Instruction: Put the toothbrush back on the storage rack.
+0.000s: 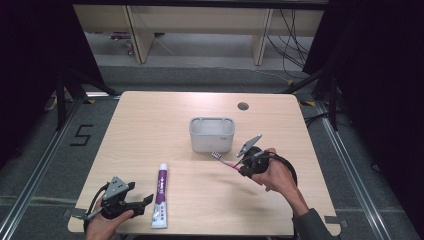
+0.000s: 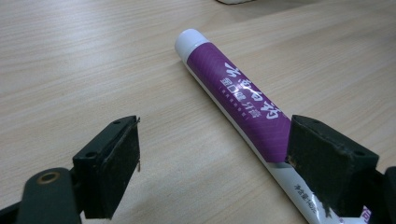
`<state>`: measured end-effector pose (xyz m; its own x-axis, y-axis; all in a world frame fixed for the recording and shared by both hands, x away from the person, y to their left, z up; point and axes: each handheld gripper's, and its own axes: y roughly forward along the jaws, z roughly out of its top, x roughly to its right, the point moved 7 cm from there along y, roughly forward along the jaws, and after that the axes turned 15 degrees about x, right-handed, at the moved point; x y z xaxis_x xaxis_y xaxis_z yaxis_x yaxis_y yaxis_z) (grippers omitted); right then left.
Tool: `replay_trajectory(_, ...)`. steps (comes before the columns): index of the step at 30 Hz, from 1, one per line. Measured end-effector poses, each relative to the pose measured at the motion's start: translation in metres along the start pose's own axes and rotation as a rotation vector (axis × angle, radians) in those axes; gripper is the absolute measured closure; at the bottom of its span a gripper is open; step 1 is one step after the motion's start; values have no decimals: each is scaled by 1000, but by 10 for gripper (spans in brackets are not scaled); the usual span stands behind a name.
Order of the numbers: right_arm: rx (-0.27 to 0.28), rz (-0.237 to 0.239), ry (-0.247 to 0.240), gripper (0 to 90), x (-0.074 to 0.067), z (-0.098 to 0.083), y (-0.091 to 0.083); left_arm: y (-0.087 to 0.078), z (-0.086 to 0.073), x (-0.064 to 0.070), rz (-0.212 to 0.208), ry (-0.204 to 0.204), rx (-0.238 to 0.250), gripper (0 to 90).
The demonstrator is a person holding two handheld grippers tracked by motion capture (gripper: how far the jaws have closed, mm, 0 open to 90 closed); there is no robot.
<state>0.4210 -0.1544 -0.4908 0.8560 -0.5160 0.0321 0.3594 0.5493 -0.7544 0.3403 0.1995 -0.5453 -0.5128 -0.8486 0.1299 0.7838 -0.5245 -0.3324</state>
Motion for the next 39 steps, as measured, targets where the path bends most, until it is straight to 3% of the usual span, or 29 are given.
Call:
replay_trajectory(4, 74, -10, 17, 837, 1, 7, -9, 1, -1, 0, 0, -5, 0, 168)
replay_trajectory(5, 98, -14, -4, 837, 2, 9, -11, 1, -1, 0, 1, -4, -1, 168)
replay_trajectory(6, 102, -19, 18, 837, 1, 10, -13, 1, -1, 0, 1, -5, 0, 168)
replay_trajectory(10, 162, -34, 21, 837, 5, 15, -16, 0, 0, 0, 5, -1, -3, 168)
replay_trajectory(11, 157, -29, 38, 837, 4, 16, -18, 0, -1, 0, 5, -1, -2, 168)
replay_trajectory(13, 182, -11, 19, 837, 5, 17, -17, 0, 0, 0, 3, 0, -3, 168)
replay_trajectory(16, 185, -30, 52, 837, 6, 18, -21, 1, 0, 1, 5, -7, 2, 168)
replay_trajectory(19, 204, -31, 49, 837, 8, 20, -21, 0, 0, 0, 4, 0, -3, 168)
replay_trajectory(25, 268, -41, 38, 837, 15, 27, -21, 0, 0, 0, 5, -1, -2, 169)
replay_trajectory(32, 346, -54, 84, 837, 20, 38, -26, 0, 0, 0, 4, 1, -3, 168)
replay_trajectory(33, 363, -55, 66, 837, 22, 40, -26, 0, 0, 0, 5, 0, -4, 168)
replay_trajectory(39, 399, -45, 99, 837, 26, 46, -24, 0, 0, 0, 5, -2, -1, 168)
